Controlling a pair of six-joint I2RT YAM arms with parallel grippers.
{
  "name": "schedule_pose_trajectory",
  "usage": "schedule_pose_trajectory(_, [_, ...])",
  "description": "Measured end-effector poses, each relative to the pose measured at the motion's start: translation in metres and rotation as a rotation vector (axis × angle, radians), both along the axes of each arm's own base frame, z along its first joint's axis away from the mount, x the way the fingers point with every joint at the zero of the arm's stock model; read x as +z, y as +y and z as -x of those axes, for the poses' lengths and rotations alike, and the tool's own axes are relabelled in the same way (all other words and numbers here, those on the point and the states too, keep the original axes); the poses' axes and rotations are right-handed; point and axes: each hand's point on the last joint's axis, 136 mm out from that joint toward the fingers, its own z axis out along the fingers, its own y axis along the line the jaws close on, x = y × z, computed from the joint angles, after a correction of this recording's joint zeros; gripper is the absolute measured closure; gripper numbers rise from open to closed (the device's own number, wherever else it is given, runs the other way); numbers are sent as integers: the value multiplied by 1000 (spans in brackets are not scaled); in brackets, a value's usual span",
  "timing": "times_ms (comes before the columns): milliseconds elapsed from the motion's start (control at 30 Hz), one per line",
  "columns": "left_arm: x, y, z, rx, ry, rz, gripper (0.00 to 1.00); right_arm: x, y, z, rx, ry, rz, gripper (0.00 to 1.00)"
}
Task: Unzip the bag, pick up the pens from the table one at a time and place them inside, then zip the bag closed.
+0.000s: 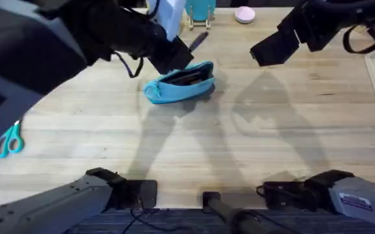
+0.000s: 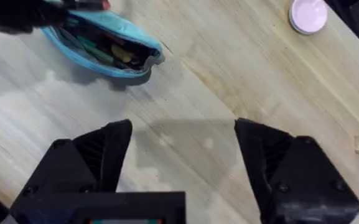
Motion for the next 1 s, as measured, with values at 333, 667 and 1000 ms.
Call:
schedule_pose_trajectory(333, [-24,-22,-3,-142,47,28,957,0,0,0,0,0,0,3])
schedule_pose_trajectory(667, [-58,-35,-5,-254,108,21,957,0,-1,-1,-3,-5,3,4])
schedule_pose_trajectory(1000, [-87,-17,2,-224,199,-95,957,0,-1,-1,-5,-6,5,4])
